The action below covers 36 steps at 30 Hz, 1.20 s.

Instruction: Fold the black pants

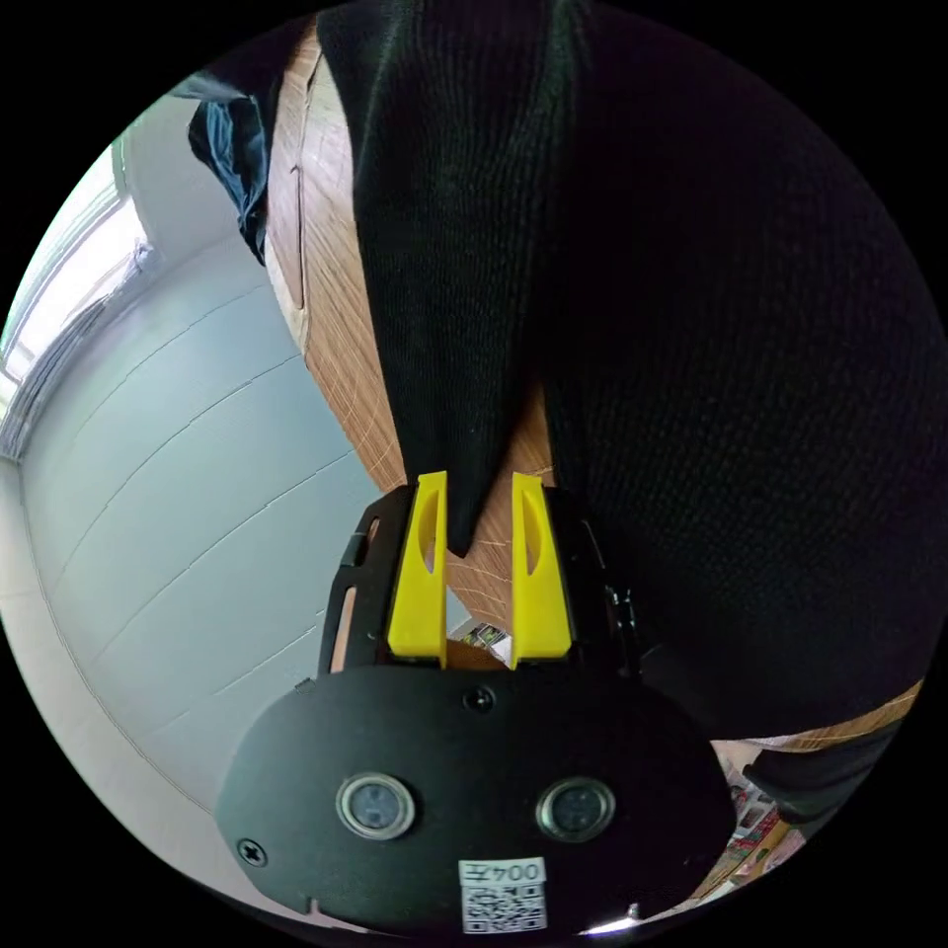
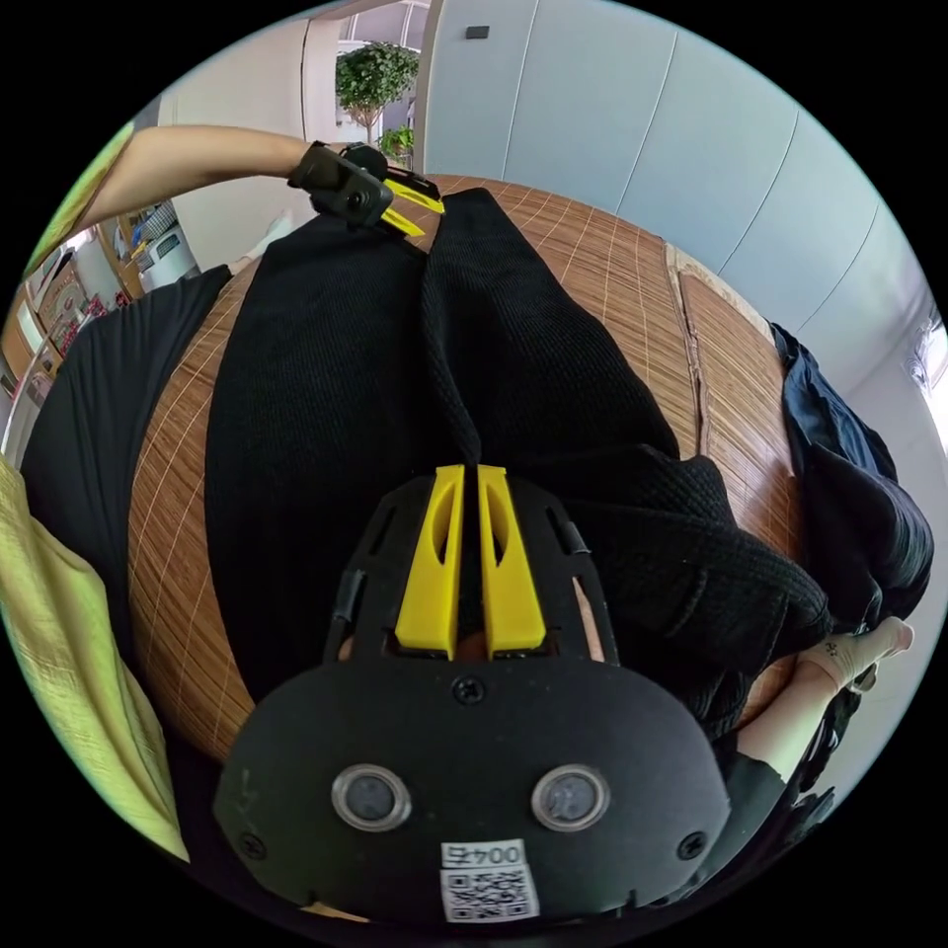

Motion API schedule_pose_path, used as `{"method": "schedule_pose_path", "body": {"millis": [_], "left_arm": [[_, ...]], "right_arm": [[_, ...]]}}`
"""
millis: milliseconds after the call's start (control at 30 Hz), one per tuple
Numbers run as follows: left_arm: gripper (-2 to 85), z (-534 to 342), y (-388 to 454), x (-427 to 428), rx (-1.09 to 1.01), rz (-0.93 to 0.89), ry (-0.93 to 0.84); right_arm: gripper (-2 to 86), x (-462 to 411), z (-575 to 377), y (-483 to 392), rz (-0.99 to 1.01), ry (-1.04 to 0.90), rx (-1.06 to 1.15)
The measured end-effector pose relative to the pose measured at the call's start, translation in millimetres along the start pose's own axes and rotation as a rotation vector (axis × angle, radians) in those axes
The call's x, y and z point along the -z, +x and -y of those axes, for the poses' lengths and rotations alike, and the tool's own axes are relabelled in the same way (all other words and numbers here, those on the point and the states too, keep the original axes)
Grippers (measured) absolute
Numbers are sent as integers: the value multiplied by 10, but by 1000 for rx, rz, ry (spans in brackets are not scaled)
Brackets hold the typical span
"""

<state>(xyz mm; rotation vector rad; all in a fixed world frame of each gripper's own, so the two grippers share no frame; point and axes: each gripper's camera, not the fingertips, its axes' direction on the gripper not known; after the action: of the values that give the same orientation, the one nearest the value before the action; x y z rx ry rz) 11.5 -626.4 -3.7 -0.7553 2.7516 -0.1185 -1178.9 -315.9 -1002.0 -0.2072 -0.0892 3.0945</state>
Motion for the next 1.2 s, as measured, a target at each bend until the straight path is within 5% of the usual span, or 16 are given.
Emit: {"method": "schedule_pose_path", "body": {"millis": [433,600,933,1200], "left_arm": [[40,272,638,-539,-104,78,-24],[14,167,461,-622,44,45,-74],[8,-1418,-359,97,239,198,-165],[11,-2568,519,1036,347,208,-158]], "right_arm": [[35,42,-41,170,76,11,-81],[27,158,-39,127,20,49,-42],[14,1029,41,266,-100,273,-107],[9,1638,-121,-422,-128,265,25]]}}
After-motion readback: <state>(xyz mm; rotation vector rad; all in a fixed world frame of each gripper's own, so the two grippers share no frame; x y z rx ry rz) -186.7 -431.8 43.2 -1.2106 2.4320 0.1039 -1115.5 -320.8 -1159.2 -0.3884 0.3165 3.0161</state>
